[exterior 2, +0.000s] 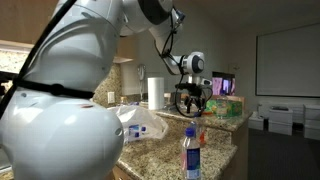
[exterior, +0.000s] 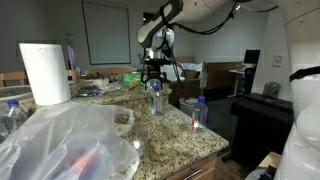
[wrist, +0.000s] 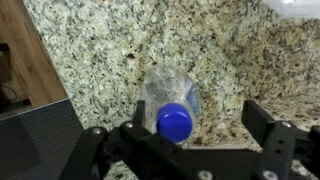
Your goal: Pick up the bottles from the counter and put them in the plastic bag
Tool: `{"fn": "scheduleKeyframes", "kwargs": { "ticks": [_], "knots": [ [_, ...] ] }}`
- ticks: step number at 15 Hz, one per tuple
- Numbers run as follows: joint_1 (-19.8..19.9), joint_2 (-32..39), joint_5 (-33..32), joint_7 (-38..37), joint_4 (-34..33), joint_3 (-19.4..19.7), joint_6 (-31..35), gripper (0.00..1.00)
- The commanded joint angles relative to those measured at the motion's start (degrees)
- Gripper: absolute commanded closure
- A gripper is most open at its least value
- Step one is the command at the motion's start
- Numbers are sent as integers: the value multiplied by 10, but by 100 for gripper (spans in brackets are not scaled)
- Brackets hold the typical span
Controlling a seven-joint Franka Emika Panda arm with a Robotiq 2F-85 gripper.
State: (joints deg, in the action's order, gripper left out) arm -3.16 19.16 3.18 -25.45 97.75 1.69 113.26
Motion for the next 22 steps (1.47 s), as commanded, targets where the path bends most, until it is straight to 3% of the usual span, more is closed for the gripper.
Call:
{"fn": "scheduleKeyframes", "kwargs": {
  "ticks": [1,7,10,15,22],
  "knots": [
    [-3,11,0,-23,-18,5,-3,33],
    [1,3,-7,-28,-8,17,-7,74],
    [15,4,27,1,-15,13,-43,90],
    [38,-15,86,32,-20,13,-93,90],
    [81,-9,225,153,-25,4,-237,90]
  ]
}}
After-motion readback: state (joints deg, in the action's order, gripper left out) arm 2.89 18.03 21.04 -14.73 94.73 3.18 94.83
